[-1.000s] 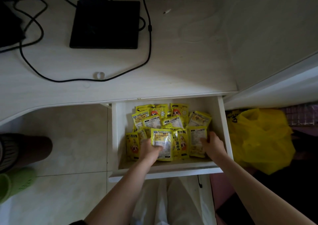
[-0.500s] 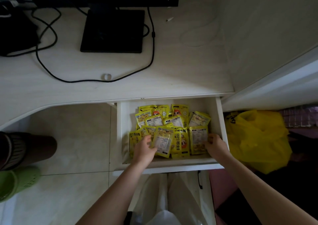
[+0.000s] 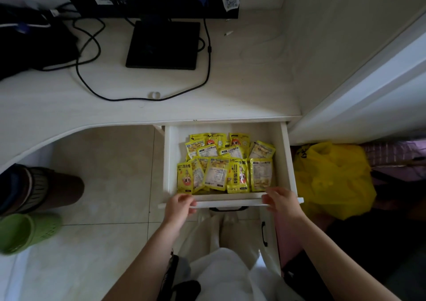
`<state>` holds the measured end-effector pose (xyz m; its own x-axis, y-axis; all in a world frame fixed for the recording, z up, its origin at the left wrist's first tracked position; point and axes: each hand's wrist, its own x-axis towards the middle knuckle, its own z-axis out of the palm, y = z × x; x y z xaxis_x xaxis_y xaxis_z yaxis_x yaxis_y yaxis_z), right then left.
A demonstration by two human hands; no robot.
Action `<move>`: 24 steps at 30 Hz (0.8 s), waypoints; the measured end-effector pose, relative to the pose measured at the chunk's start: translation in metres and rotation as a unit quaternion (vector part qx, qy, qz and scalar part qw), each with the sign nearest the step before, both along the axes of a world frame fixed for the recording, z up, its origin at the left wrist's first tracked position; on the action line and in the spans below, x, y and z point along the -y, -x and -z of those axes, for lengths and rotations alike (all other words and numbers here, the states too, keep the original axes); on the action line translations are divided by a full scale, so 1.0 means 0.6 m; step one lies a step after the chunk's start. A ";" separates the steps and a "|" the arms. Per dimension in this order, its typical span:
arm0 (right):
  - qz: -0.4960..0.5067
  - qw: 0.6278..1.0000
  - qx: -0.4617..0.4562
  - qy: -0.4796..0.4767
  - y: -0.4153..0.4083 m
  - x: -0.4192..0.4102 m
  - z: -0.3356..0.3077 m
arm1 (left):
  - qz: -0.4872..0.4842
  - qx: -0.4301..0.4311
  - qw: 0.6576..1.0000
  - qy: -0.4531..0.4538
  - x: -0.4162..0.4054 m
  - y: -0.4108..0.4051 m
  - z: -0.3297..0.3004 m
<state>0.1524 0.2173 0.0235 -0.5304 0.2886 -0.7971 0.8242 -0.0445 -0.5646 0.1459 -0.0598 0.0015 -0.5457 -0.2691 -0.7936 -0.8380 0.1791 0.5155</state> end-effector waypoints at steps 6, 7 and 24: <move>0.191 0.966 0.111 0.133 -0.032 -0.028 0.006 | -0.126 0.101 0.986 -0.039 0.015 -0.036 -0.003; 0.204 0.961 0.119 0.143 -0.033 -0.034 0.006 | -0.150 0.111 0.980 -0.066 0.016 -0.039 -0.001; 0.188 0.959 0.206 0.053 0.022 -0.064 0.031 | -0.273 0.105 0.930 -0.221 0.037 -0.003 0.005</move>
<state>0.1391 0.2556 0.0050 -0.0391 0.3041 -0.9518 0.8908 -0.4209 -0.1711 0.1476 -0.0820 -0.0017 -0.2442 -0.0831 -0.9662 -0.8318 -0.4942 0.2527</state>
